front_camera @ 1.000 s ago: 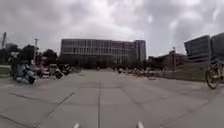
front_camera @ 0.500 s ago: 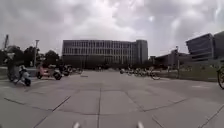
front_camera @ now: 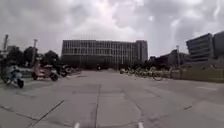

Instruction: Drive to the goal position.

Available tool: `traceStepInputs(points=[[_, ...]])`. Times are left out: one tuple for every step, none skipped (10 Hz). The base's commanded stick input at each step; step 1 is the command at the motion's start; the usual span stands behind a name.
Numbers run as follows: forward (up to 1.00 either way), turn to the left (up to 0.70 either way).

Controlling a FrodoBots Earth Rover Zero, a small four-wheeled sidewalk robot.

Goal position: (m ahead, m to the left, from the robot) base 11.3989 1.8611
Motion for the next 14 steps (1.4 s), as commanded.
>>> traceStepInputs(points=[[0.60,0.15],[0.60,0.15],[0.60,0.15],[0.60,0.07],[0.60,0.00],[0.60,0.00],[0.60,0.00],[0.60,0.00],[0.60,0.00],[0.60,0.00],[0.60,0.00],[0.60,0.00],[0.60,0.00],[0.60,0.00]])
